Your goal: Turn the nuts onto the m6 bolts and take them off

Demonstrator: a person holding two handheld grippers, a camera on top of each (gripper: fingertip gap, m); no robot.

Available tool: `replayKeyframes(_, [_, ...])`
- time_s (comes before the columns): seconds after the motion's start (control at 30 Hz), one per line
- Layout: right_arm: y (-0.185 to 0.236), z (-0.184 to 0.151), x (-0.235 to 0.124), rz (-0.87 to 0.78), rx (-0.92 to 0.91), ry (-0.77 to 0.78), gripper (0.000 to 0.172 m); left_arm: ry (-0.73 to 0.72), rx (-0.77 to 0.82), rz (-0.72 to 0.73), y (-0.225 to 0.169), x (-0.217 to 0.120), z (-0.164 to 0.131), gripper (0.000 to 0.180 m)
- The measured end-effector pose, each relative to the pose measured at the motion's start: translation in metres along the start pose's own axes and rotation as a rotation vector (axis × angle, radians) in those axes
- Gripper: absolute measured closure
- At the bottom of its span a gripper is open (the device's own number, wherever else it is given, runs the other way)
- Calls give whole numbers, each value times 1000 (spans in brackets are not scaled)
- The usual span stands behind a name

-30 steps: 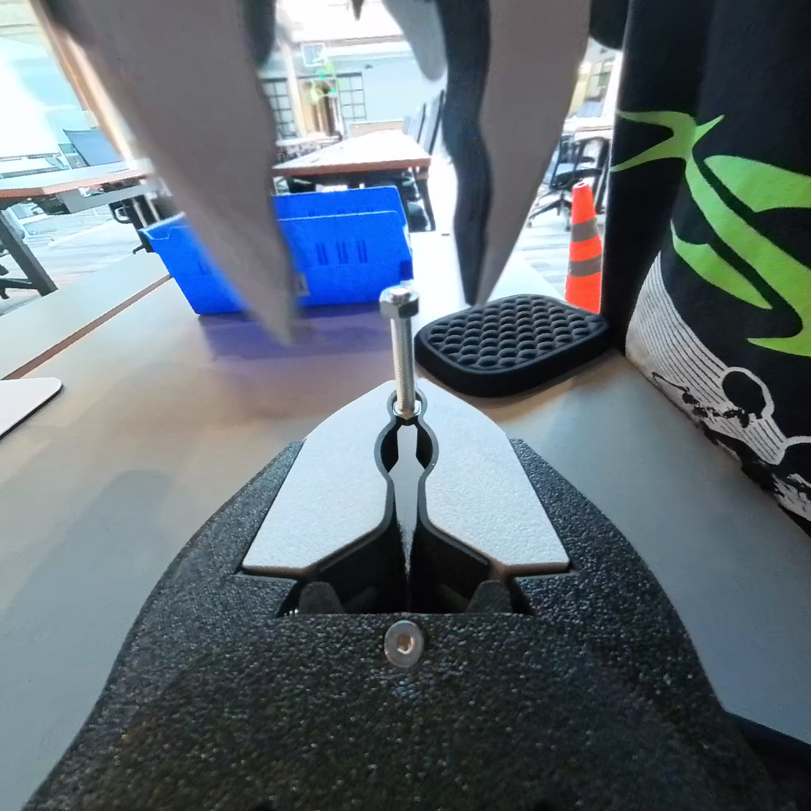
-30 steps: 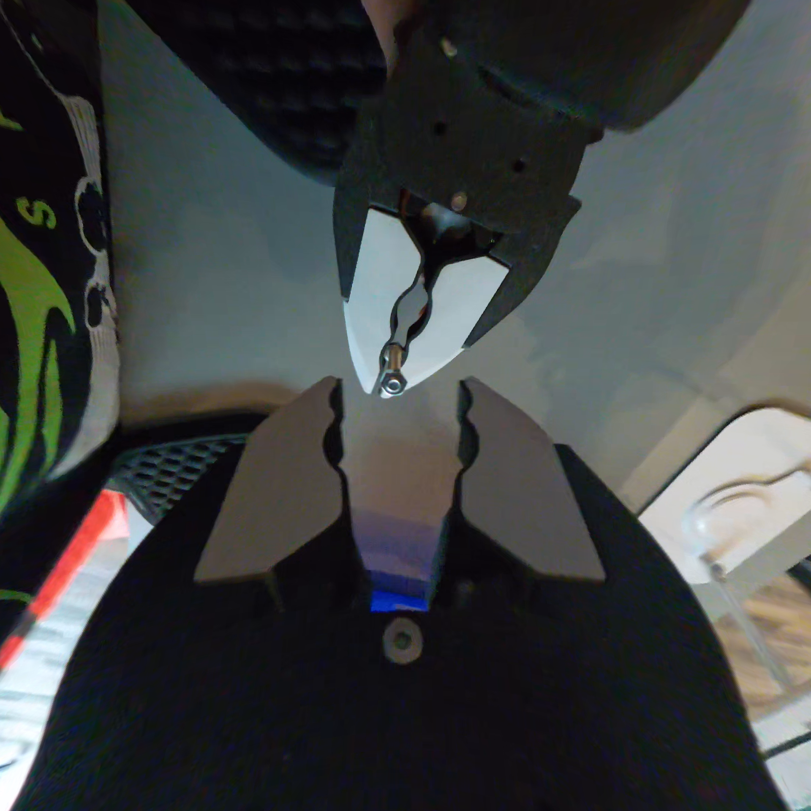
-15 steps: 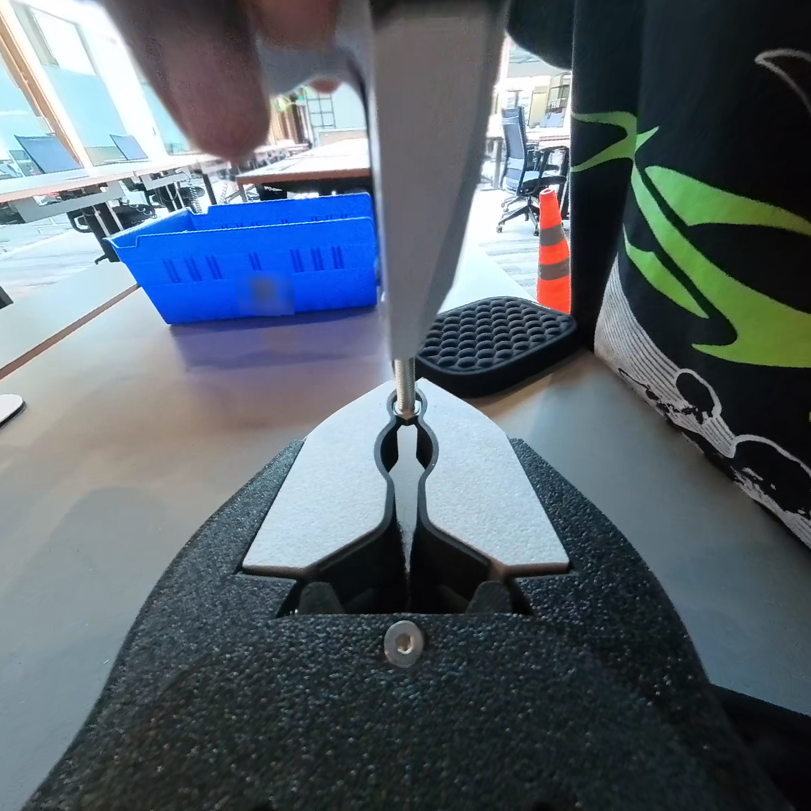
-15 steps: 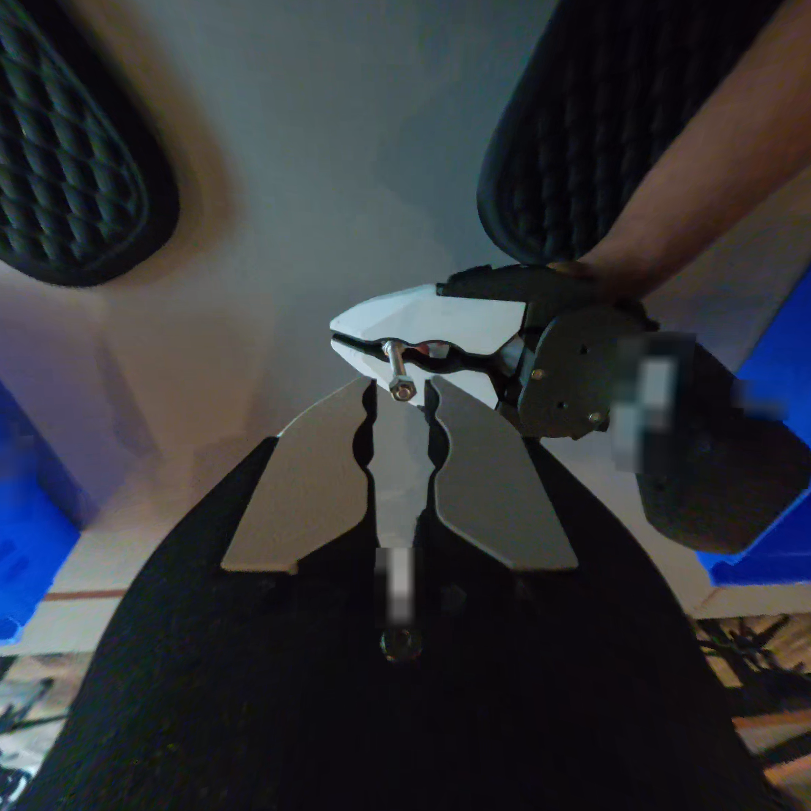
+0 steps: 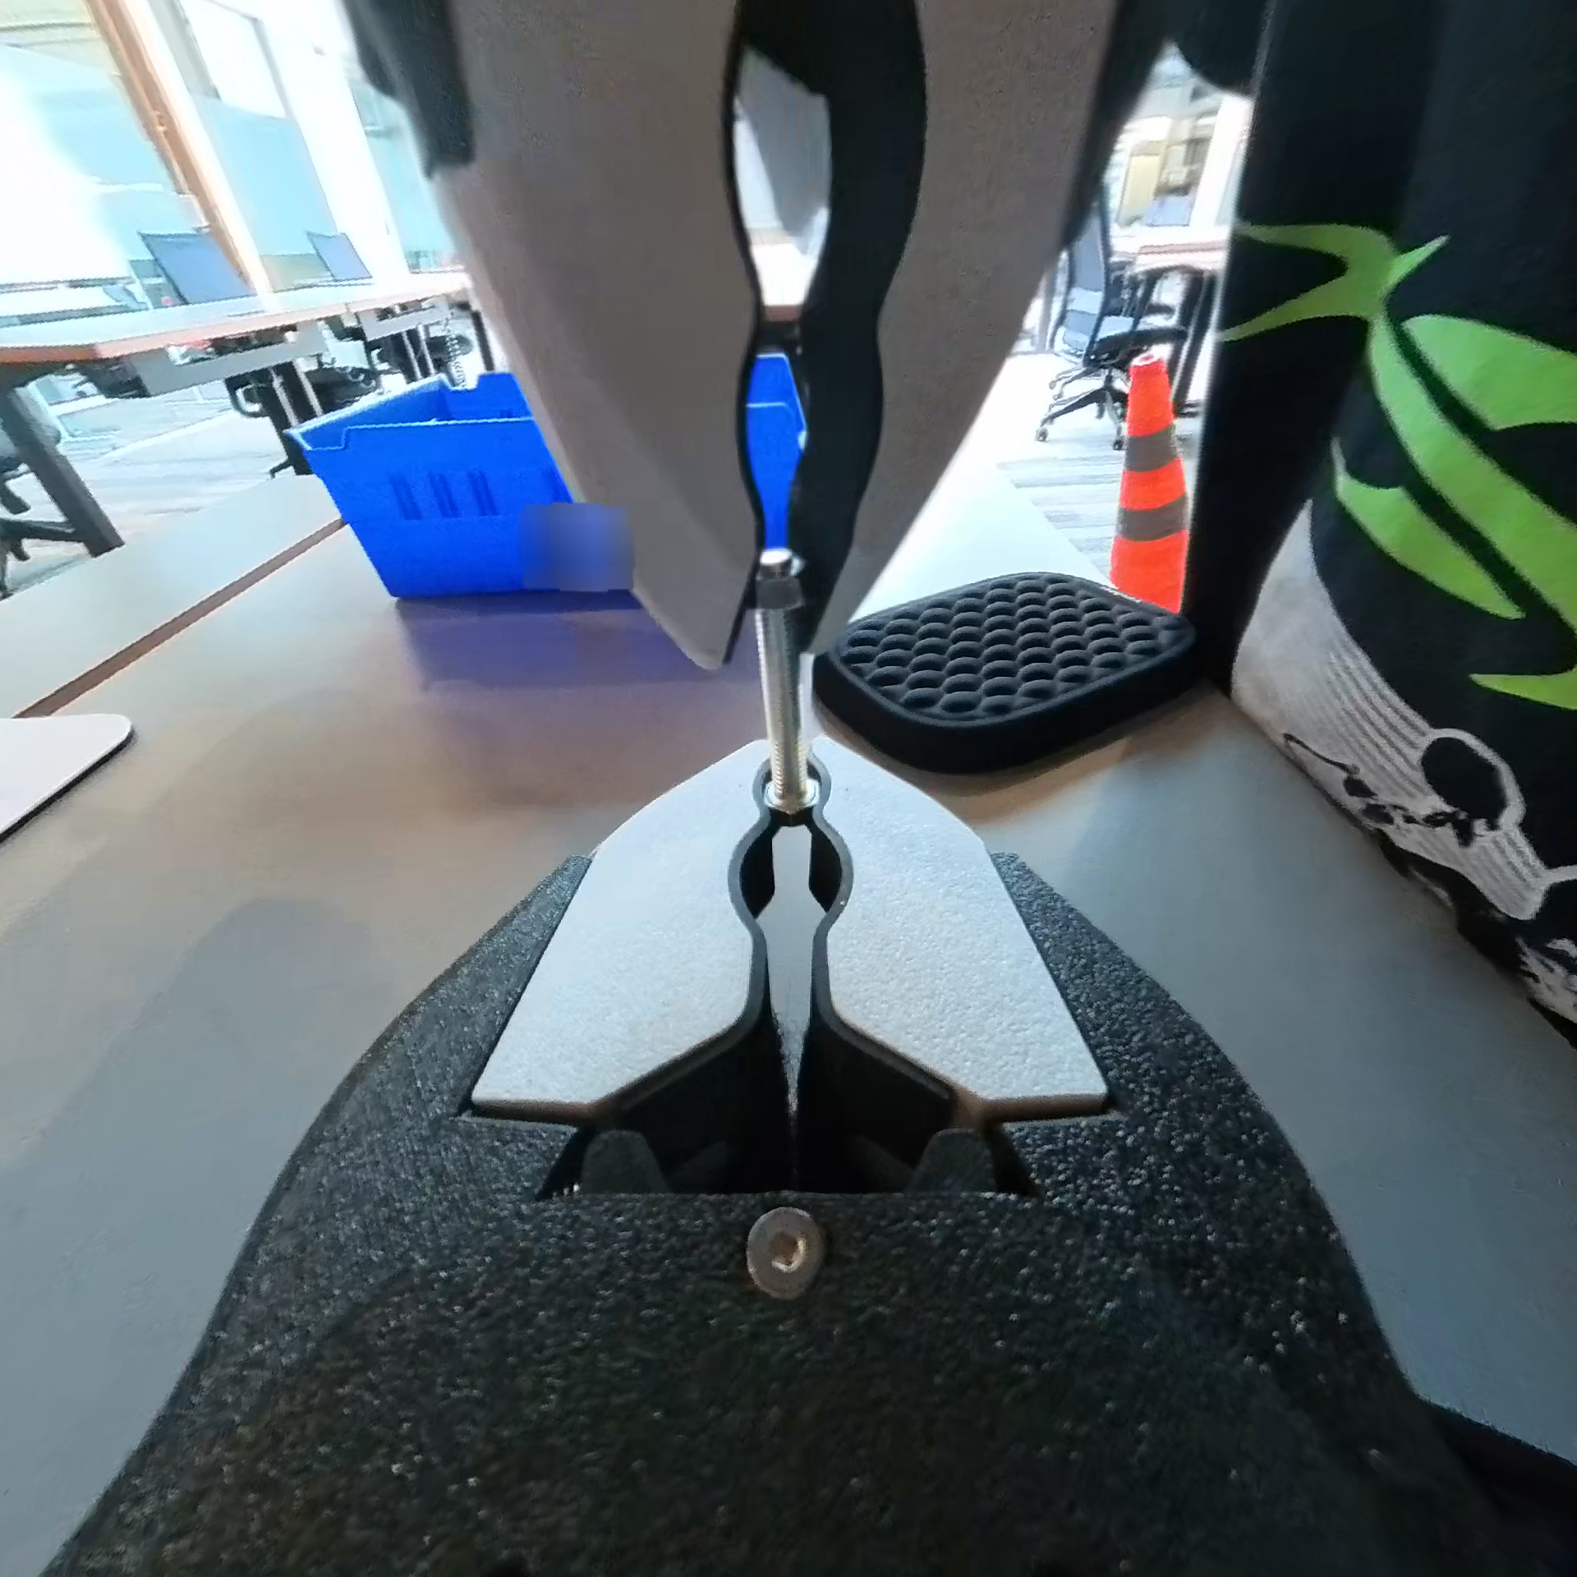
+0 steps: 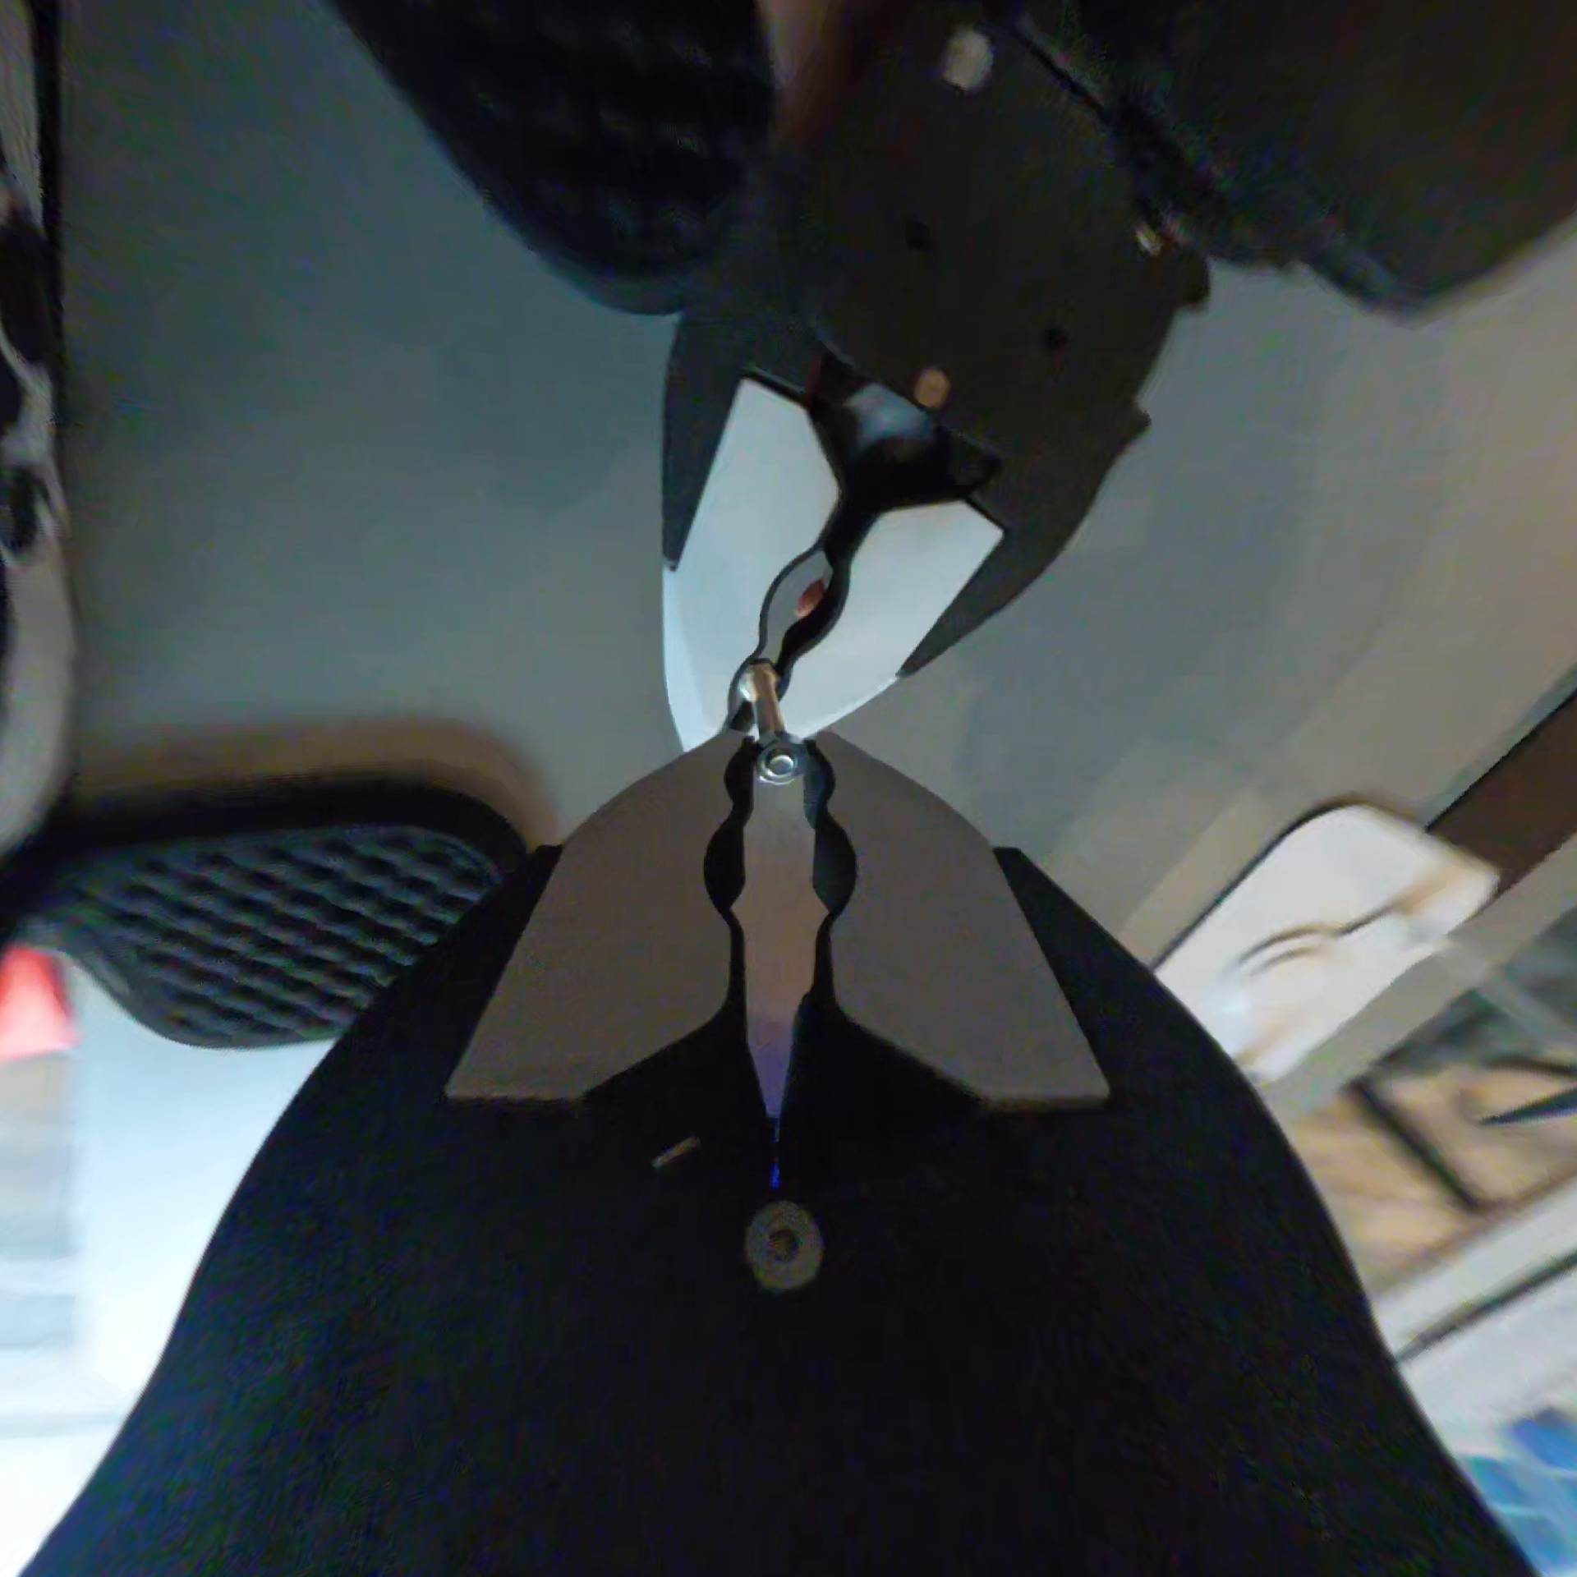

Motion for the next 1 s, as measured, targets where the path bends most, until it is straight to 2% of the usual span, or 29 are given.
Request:
replayKeyframes(0.07, [1, -2, 1, 36, 155, -10, 161, 12, 13, 5, -1, 1, 0, 178])
replayKeyframes(0.17, [1, -2, 1, 46, 198, -28, 158, 15, 18, 3, -2, 1, 0, 178])
replayKeyframes(0.2, [0, -2, 1, 39, 172, -31, 144, 7, 17, 0, -2, 1, 0, 178])
replayKeyframes(0.23, [-3, -1, -1, 32, 105, -47, 131, 2, 15, -7, -2, 0, 0, 178])
replayKeyframes(0.3, [-5, 1, -8, 15, -137, -120, 120, 2, 18, -25, -3, 0, 0, 178])
replayKeyframes(0.4, [-5, -1, -17, 18, -573, -139, 124, -3, 22, -49, -4, -1, 0, 178])
replayKeyframes(0.47, [-3, -2, -16, 46, -800, -129, 131, -7, 20, -66, -4, -1, 0, 178])
replayKeyframes(0.6, [-4, 7, -9, 106, -1012, -102, 137, -9, 19, -86, -5, -2, 0, 178])
replayKeyframes(0.7, [-2, 13, -4, 103, -1147, -99, 151, -13, 16, -91, -4, -2, 0, 178])
replayKeyframes(0.77, [-2, 13, 0, 90, -1189, -90, 161, -13, 16, -94, -5, -2, 0, 178])
replayKeyframes(0.87, [-2, 11, 0, 82, -1132, -98, 162, -10, 17, -91, -5, -2, 0, 178])
replayKeyframes(1.0, [-2, 8, 0, 54, -802, -78, 162, -10, 15, -60, -3, -2, 0, 178])
Point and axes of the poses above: each gripper's, where its closed fingertips meet, x out along the fingers, z out of its top, y = z × x across the jaws, the point moved 8 cm from there along -x, back along the fingers, and after that the axes turned 1 degree about -y, right-handed, at the moved point
